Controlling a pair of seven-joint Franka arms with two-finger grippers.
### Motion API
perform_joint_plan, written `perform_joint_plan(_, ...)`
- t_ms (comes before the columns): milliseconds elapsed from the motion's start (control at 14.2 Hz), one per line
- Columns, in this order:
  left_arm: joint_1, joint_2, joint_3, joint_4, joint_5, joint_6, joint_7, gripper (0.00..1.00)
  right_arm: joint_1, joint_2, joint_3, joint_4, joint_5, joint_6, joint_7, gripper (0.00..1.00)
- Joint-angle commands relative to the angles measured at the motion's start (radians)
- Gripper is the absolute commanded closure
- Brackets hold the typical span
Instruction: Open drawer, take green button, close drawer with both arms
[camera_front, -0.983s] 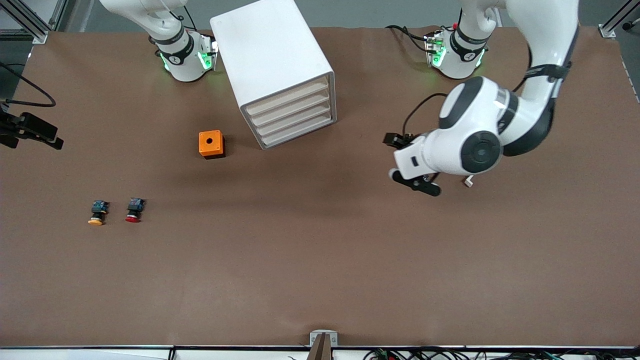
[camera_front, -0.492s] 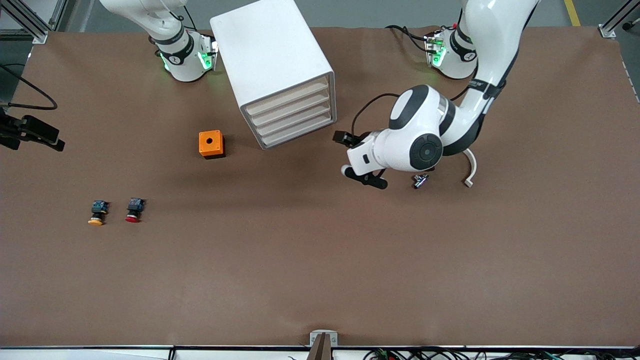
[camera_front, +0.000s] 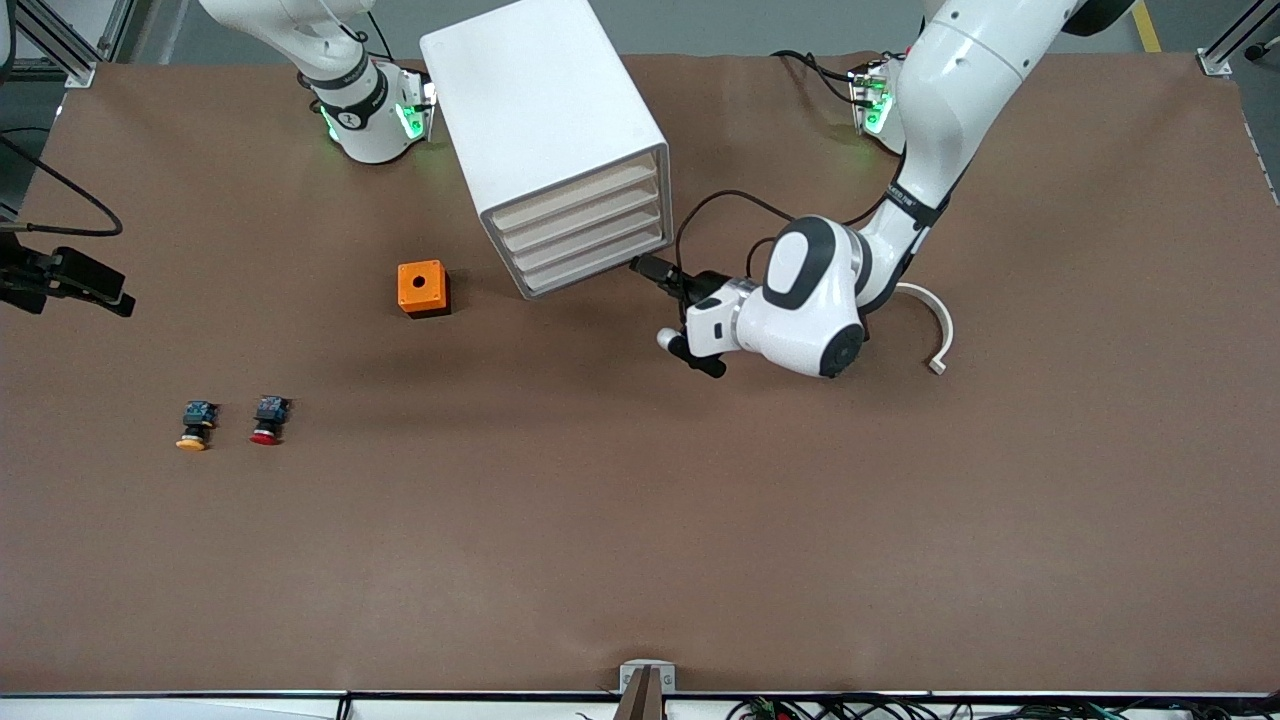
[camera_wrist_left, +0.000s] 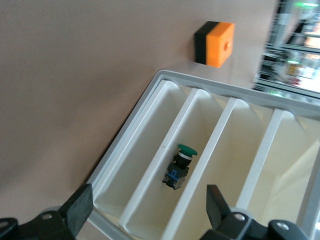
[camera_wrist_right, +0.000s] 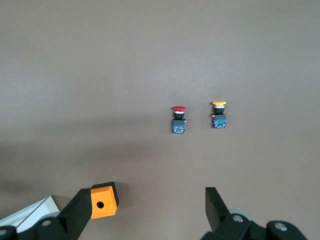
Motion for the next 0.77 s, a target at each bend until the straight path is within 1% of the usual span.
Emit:
perform_joint_plan(0,0.039,0.067,-0.010,-0.017,-0.108,-0.006,0.194,0.00,0.003,0.011,0.003,0.011,-0.011,0.011,0.017,0.00)
perform_joint_plan(281,0.019,0.120,-0.016,-0.023,-0.265,-0.009,0.314,0.00,0.000,0.019,0.003,0.012,-0.011,0.015,0.017,0.00)
perform_joint_plan(421,0.018,0.155,-0.057,-0.032,-0.366,-0.012,0.416,0.00,0.002,0.019,0.003,0.011,-0.006,0.022,0.017,0.00)
perform_joint_plan(562,-0.001,0.186,-0.066,-0.033,-0.410,-0.016,0.472,0.00,0.003,0.020,0.003,0.011,0.003,0.023,0.019,0.00)
perform_joint_plan(702,-0.024,0.195,-0.068,-0.038,-0.438,-0.015,0.478,0.00,0.008,0.026,0.004,0.008,0.005,0.011,0.019,0.00)
